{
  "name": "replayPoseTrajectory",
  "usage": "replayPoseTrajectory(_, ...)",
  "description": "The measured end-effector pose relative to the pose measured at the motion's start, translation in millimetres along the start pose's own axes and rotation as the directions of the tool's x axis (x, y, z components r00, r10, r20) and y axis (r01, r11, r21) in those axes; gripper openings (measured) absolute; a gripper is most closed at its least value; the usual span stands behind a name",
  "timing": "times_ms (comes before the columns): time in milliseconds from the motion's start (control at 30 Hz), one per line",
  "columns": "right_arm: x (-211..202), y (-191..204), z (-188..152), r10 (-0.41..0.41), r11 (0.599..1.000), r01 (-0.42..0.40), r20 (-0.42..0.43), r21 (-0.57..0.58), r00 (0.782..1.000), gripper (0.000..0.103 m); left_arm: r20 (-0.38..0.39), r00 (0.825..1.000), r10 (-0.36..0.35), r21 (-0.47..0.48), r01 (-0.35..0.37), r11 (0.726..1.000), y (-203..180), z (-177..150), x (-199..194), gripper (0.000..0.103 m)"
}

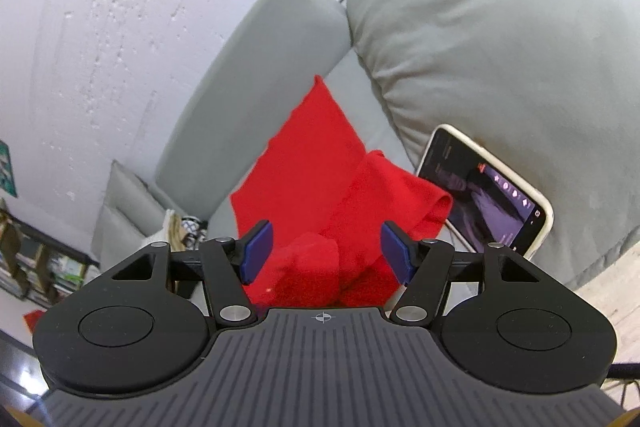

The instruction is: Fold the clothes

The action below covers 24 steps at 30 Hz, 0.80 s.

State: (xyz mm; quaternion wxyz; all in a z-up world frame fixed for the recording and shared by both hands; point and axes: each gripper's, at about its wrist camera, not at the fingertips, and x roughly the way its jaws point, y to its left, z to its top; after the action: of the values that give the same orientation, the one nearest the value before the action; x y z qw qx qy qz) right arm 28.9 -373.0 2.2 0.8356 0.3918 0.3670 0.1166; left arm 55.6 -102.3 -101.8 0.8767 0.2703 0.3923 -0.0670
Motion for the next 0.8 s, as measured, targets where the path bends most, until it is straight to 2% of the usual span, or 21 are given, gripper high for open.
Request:
replayPoseTrajectory(100, 15, 11, -4, -0.010, 0.999, 0.009, -0.025, -0.053, 1.000, 0.066, 0.040, 0.998, -0.042, -0.100, 0.046, 0.994, 37, -18, -31, 0.081)
replayPoseTrajectory(267, 55, 47, -14, -0.045, 0.974, 0.021, -0.098, -0.227, 0.994, 0.064, 0.077, 0.993, -0.093, -0.251, 0.110, 0.962, 74, -52, -59, 0.081)
replayPoseTrajectory(333, 78, 70, -24, -0.049, 0.942, -0.004, -0.150, -0.334, 0.987, 0.063, 0.064, 0.995, -0.076, -0.310, 0.092, 0.946, 82, -61, -61, 0.081)
replayPoseTrajectory(433, 113, 106, -40, -0.073, 0.875, -0.041, -0.216, -0.483, 0.974, 0.061, 0.011, 0.998, -0.060, -0.411, 0.060, 0.910, 101, -70, -53, 0.081)
replayPoseTrajectory(500, 134, 130, -59, -0.129, 0.791, -0.028, -0.211, -0.611, 0.969, 0.062, 0.007, 0.998, -0.056, -0.473, 0.053, 0.880, 116, -79, -56, 0.081)
replayPoseTrajectory(567, 153, 149, -81, -0.212, 0.654, 0.019, -0.160, -0.756, 0.964, 0.067, 0.010, 0.999, -0.046, -0.531, 0.044, 0.846, 131, -86, -61, 0.081)
replayPoseTrajectory(667, 174, 158, -113, -0.320, 0.437, 0.070, -0.082, -0.897, 0.944, 0.066, 0.028, 0.998, -0.057, -0.615, 0.062, 0.786, 151, -101, -66, 0.080)
replayPoseTrajectory(733, 181, 155, -124, -0.362, 0.363, 0.069, -0.073, -0.929, 0.929, 0.062, 0.037, 0.997, -0.069, -0.658, 0.077, 0.749, 161, -108, -65, 0.080)
replayPoseTrajectory(800, 185, 152, -129, -0.405, 0.295, 0.089, -0.040, -0.951, 0.913, 0.055, 0.034, 0.997, -0.074, -0.674, 0.077, 0.734, 163, -111, -63, 0.080)
